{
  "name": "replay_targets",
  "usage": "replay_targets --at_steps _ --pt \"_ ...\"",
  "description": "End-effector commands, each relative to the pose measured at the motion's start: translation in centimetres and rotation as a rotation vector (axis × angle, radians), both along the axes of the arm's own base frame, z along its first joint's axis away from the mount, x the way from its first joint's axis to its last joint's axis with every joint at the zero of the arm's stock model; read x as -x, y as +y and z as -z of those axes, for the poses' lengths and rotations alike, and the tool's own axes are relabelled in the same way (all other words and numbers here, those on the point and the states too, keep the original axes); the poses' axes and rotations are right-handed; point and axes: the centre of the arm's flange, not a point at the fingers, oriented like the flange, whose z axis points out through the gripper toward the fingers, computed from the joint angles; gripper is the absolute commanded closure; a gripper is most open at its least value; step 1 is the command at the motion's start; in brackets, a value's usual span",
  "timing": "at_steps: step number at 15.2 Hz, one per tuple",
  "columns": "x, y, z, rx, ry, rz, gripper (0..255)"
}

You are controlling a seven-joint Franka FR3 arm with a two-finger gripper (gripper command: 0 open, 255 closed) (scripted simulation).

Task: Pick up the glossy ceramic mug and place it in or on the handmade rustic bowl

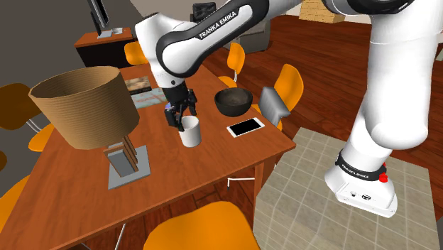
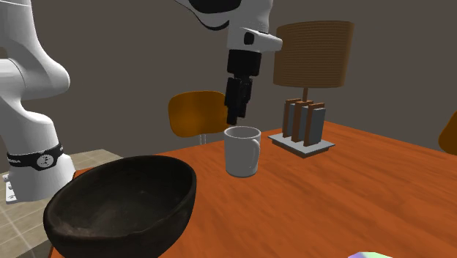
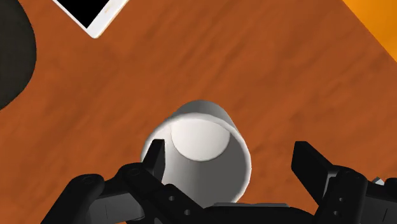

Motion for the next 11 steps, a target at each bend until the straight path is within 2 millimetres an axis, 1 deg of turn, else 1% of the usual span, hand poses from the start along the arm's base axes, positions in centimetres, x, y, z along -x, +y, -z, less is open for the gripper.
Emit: replay_targets --at_steps 1,2,8,9,11 --pt "-1.4 1.8 1.1 -0.004 0.003 -0.006 0" --pt "-1.6 2.1 1.3 -0.004 0.004 -0.007 0" --pt "-1.4 1.8 4.4 -0.004 0.004 -0.007 0" --pt "-1.3 1.7 5.3 -0.004 0.004 -0.007 0" --pt "-1.3 1.7 5.3 -0.004 0.004 -0.007 0"
